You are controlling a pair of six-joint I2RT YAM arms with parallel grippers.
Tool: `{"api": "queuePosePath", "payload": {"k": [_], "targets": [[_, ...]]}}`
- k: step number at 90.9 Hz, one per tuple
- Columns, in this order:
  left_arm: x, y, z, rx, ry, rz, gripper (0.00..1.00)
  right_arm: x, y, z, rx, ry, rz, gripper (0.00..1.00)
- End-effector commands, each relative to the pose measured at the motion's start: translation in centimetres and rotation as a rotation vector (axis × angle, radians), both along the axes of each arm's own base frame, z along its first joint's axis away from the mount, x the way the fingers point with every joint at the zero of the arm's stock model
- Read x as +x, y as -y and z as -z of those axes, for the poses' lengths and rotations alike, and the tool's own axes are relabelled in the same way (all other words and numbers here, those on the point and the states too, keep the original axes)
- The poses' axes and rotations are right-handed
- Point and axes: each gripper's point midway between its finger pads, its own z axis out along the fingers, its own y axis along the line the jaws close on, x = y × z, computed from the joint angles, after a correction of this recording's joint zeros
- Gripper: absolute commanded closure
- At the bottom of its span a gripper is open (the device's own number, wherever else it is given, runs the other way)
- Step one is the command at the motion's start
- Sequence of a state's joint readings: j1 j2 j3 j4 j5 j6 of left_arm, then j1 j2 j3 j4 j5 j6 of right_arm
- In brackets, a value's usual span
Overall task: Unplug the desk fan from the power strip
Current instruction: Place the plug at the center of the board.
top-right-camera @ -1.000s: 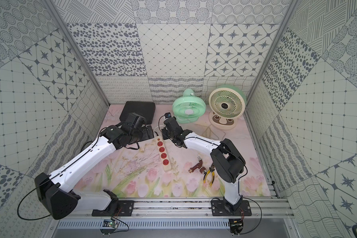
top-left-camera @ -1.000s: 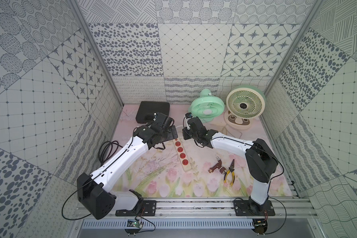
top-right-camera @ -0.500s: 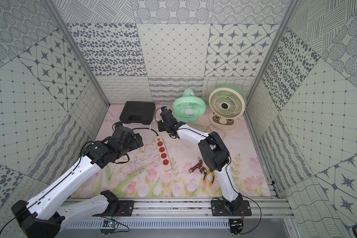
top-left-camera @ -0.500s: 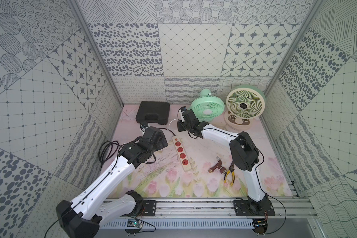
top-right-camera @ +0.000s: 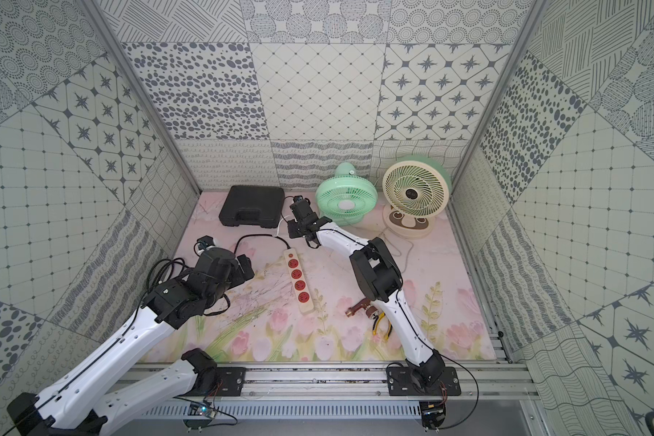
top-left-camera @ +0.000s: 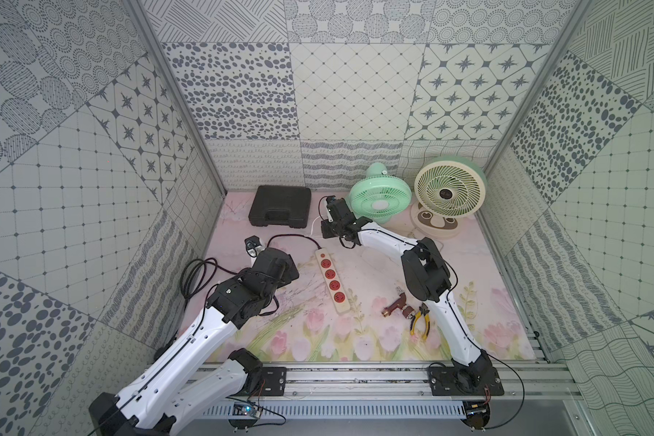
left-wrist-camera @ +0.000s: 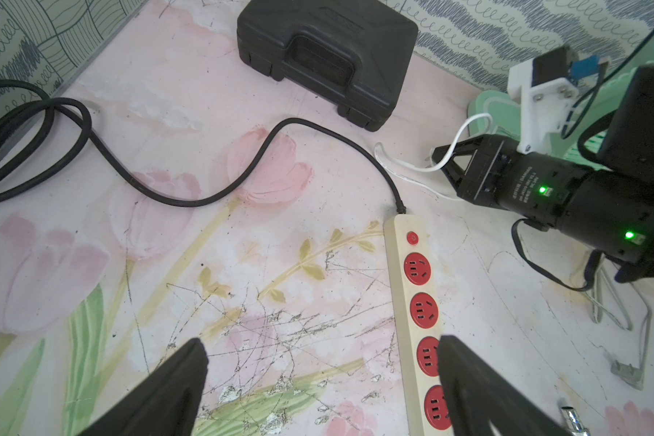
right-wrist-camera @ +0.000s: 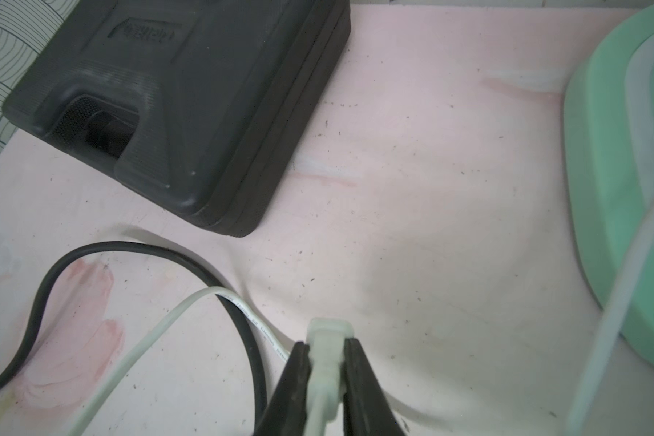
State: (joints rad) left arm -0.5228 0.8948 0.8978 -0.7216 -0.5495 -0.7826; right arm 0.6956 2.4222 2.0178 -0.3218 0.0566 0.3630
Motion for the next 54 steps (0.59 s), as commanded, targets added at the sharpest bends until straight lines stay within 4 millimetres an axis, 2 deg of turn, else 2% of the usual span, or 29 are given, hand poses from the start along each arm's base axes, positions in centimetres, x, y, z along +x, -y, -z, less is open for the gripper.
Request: {"api": "queuePosePath", "payload": {"k": [1,11,31,54], "targets": [[0.7,0.3,-0.6,-0.005,0.041,0.005,0.01,0.4,0.3,-0.3,-0.013,0.008,0.008,0.71],[0.8,0.4,-0.8,-0.01,0.045,0.005,0.01,0.2,0.7,-0.7,-0.021,0.009,0.009,0.57],[0.9,0.5,-1.2,-0.016,0.05,0.005,0.01,-0.9,1.6,-2.4,-0.029,0.014,0.002,0.5],[1.3,1.0,-1.8,-0.021,0.044,0.023,0.01,-2.9,3.6,-4.3,-0.047,0.019,0.01,0.24]]}}
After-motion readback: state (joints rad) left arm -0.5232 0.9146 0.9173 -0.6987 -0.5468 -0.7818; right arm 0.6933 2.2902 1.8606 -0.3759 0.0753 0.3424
